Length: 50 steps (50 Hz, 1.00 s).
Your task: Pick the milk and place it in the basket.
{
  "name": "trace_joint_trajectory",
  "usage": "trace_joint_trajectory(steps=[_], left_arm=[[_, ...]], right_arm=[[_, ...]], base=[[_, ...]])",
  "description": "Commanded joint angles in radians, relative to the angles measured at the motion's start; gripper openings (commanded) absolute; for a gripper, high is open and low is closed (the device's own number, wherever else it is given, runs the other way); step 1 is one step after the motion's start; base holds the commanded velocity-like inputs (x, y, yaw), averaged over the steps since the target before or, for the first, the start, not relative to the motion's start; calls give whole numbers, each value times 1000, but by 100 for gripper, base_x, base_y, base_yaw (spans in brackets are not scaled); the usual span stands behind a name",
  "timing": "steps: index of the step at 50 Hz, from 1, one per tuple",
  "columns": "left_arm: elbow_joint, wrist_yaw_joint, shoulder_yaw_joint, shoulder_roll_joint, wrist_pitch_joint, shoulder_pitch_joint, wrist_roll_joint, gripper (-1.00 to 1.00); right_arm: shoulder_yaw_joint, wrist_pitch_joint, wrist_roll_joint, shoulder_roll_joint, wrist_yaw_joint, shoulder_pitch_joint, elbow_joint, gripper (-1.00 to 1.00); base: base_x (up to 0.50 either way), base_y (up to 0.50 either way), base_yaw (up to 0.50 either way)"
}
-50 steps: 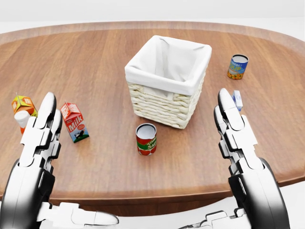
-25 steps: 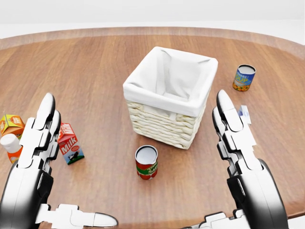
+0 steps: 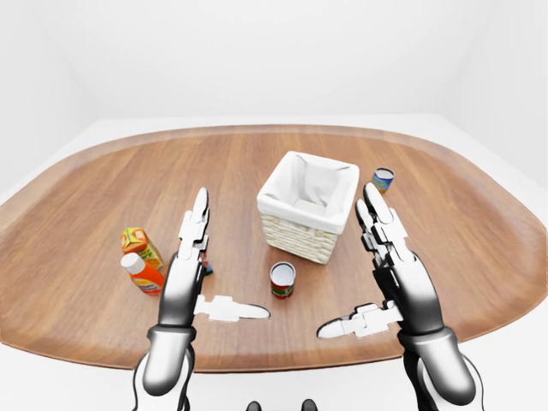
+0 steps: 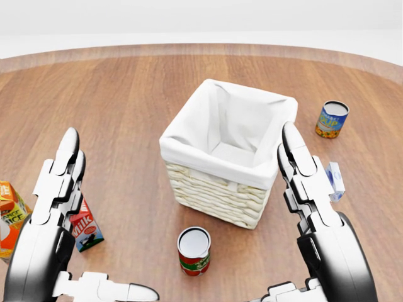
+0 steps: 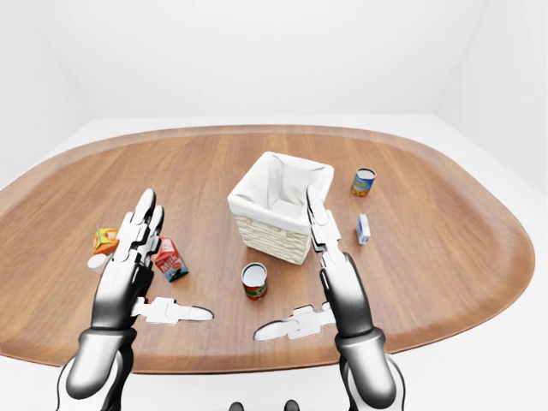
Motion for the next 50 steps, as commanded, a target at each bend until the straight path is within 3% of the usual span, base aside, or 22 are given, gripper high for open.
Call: trace_joint_trajectory(steps=[1,7,8,12,15,16,18,20,21,28,30,32,35,38,40,45,47,50], left_arm=[[22,7,-2,2,-15,0,4,100],[20,9,-5,1,-13,0,6,100],[27,11,-1,1,-15,-5,7,100],[28,19,20,-5,1,-21,4,100],[39,24,20,-5,-10,-20,10,100],[42,24,18,-5,-15,-18,13,100],[52,26,11,-4,-27,-14,19,100],[53,27,4,-4,-29,-12,22,100],[53,27,3,-4,-30,-11,24,100],[37,25,6,-4,-8,-21,25,100],[42,34,8,-5,-8,-26,36,100],[56,38,11,-7,-31,-35,21,100],[66,58,24,-15,-14,-57,16,100],[72,60,18,-11,-24,-55,22,100],[77,62,17,-7,-18,-57,44,100],[83,31,72,-9,10,-87,-25,100],[99,26,82,-5,4,-94,-21,100],[177,83,116,10,-11,-135,88,100]], right_arm=[[2,-2,-2,-1,0,0,2,100],[3,-10,-3,-1,-3,3,-2,100],[3,-24,3,-2,-1,7,-9,100],[3,-33,6,-3,0,11,-6,100],[4,-41,7,-3,-1,10,2,100],[5,-37,4,-3,-1,11,0,100],[-3,9,15,4,-4,-2,-8,100],[-10,-9,35,-2,11,-2,-4,100],[-13,10,24,4,1,-5,-8,100],[-6,-5,31,2,7,0,-3,100],[-5,-4,31,1,8,0,-5,100],[-5,2,31,1,9,1,-10,100],[-5,4,32,0,10,0,-10,100],[-4,4,32,0,10,0,-11,100],[-3,-2,31,0,10,2,-12,100],[7,-19,15,-3,7,9,-2,100],[6,-21,12,-4,4,8,0,100],[2,-19,19,-3,6,9,-8,100]], base=[[27,0,0],[27,0,0],[27,0,0],[5,0,0],[0,0,0],[0,0,0],[0,0,0],[21,0,0],[50,0,0],[50,0,0],[50,0,0],[50,0,0],[50,0,0],[50,0,0],[50,0,0],[10,0,0],[0,0,0],[0,0,0]])
